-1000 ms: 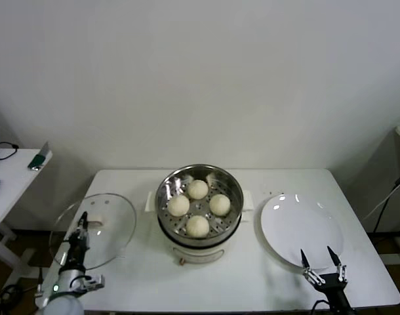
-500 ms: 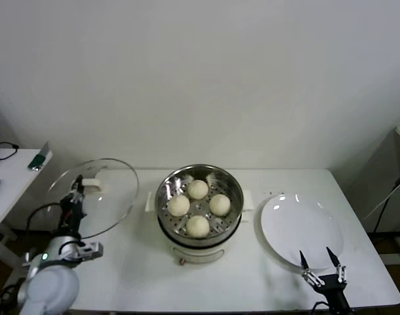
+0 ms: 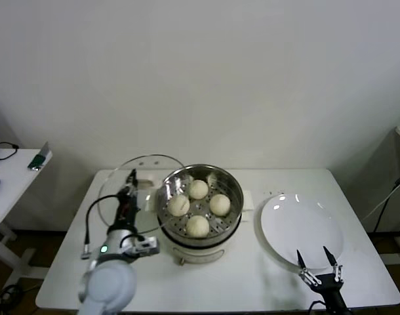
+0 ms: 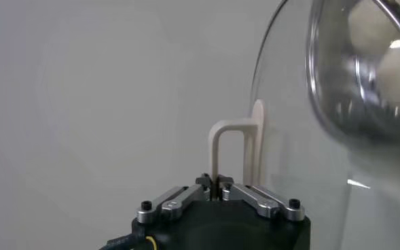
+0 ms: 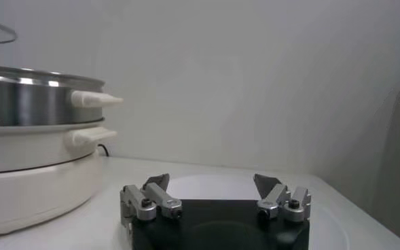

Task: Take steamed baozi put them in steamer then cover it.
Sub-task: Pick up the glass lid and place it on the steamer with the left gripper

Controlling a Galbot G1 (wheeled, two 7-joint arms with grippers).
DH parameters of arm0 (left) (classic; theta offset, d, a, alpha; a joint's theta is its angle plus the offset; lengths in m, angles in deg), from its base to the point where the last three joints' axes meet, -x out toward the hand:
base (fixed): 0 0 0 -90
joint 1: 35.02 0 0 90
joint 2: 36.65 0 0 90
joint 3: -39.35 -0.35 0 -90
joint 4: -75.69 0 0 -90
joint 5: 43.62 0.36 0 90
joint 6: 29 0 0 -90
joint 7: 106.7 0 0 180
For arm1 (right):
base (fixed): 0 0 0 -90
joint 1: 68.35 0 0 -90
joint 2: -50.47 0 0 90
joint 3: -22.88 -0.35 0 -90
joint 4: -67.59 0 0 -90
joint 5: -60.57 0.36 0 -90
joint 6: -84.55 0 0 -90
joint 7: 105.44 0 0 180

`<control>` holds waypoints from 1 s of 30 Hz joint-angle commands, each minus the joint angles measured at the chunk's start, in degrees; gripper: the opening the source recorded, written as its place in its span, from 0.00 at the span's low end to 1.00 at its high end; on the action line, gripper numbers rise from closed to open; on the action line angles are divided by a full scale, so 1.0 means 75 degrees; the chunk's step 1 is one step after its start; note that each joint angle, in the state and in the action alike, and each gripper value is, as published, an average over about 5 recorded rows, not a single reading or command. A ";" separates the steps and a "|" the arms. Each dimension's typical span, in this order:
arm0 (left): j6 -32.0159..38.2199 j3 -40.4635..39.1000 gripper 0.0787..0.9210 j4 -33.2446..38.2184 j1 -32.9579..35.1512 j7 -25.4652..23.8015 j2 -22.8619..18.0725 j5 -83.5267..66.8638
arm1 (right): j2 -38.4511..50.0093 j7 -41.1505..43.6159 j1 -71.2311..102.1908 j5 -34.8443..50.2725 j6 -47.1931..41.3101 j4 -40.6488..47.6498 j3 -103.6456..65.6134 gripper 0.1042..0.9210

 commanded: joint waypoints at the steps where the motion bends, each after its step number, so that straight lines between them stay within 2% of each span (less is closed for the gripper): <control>1: -0.0342 -0.1814 0.07 -0.0451 -0.0862 -0.0497 -0.1612 0.1612 | 0.0065 -0.0018 -0.0006 0.0045 0.0050 0.0035 -0.0026 0.88; 7: -0.0336 -0.2223 0.07 -0.1140 -0.0960 -0.0549 -0.2326 0.2180 | 0.0149 -0.0033 -0.0027 0.0157 0.0127 0.0096 -0.0089 0.88; 16: -0.0330 -0.2420 0.07 -0.1741 -0.0956 -0.0563 -0.2791 0.2503 | 0.0140 -0.0036 -0.0071 0.0195 0.0194 0.0258 -0.0085 0.88; 30: -0.0230 -0.2227 0.07 -0.1968 -0.0949 -0.0462 -0.2335 0.2418 | 0.0077 -0.0041 -0.0078 0.0183 0.0257 0.0373 -0.0103 0.88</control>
